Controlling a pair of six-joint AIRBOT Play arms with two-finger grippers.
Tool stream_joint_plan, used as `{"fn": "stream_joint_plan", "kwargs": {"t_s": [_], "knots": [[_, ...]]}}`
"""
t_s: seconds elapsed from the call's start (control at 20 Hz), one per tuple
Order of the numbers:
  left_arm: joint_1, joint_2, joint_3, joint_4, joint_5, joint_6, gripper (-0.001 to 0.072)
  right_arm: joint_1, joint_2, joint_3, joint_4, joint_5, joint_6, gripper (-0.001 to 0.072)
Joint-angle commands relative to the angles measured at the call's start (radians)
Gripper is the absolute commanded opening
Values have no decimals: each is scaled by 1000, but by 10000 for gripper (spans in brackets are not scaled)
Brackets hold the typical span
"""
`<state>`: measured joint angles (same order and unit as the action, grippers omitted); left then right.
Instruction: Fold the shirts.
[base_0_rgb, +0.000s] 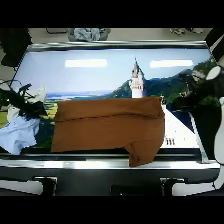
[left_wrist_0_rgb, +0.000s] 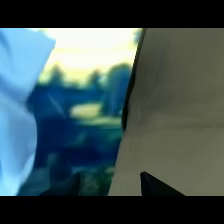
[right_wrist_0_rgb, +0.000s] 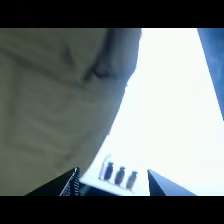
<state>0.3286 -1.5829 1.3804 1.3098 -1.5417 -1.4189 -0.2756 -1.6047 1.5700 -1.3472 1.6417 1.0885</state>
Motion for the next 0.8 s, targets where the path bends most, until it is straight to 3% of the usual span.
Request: {"fn": "stream_joint_plan", "kwargs": {"t_s": [0.0, 0.15, 0.5, 0.65, 0.7, 0.75], "knots": [[40, 198, -370, 0, 118, -17, 465, -38, 122, -169, -48, -22, -35, 520], [52, 336, -659, -1, 253, 45, 455, -38, 192, -349, -15, -91, -60, 519], [50, 350, -747, -81, 279, 77, 452, -38, 211, -452, -19, -93, -90, 519], [50, 350, -781, -106, 298, 65, 366, -38, 248, -536, -19, -105, -117, 519], [50, 350, -788, -108, 313, 51, 298, -38, 273, -568, -18, -118, -117, 519], [50, 350, -790, -114, 314, 51, 170, -38, 308, -604, -14, -131, -117, 520]]}}
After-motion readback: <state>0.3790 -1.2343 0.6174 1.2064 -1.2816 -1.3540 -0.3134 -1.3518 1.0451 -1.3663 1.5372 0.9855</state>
